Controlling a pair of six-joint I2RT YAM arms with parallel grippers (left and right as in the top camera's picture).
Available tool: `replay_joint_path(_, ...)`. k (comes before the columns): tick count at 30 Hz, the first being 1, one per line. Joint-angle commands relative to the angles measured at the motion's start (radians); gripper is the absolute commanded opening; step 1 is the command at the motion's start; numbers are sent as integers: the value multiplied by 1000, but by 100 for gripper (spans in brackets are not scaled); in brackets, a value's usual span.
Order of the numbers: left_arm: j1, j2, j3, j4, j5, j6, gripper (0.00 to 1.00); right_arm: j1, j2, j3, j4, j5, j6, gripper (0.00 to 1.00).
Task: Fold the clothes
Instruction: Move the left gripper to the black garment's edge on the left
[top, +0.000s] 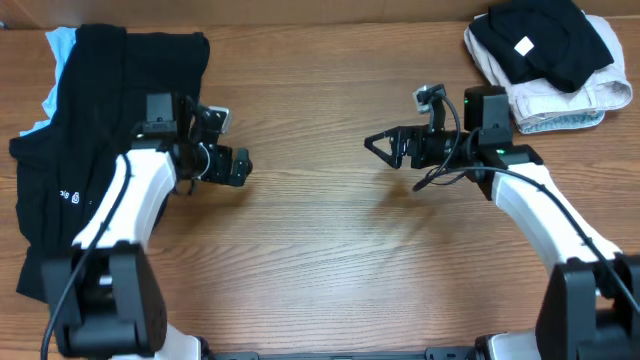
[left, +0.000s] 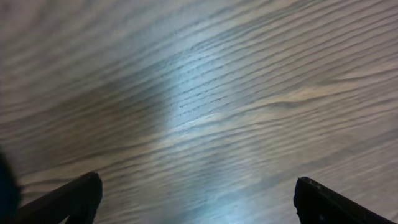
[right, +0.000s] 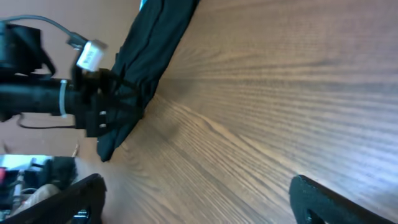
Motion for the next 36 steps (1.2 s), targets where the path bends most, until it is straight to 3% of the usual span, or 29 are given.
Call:
replay_joint_path(1, 4, 61, 20, 20, 26, -25, 100, 13, 23, 24, 10, -28, 17, 93)
replay_joint_path(5, 4, 120, 20, 53, -14, 0, 100, 43, 32, 23, 10, 19, 18, 92)
replay_joint_path(17, 6, 159, 20, 100, -448, -93, 99, 225, 33, 23, 41, 252, 18, 92)
replay_joint_path(29, 6, 159, 18, 90, -631, -131, 81, 264, 33, 23, 58, 286, 18, 90)
replay_joint_path(36, 7, 164, 14, 103, -640, -130, 68, 264, 33, 23, 56, 286, 17, 88)
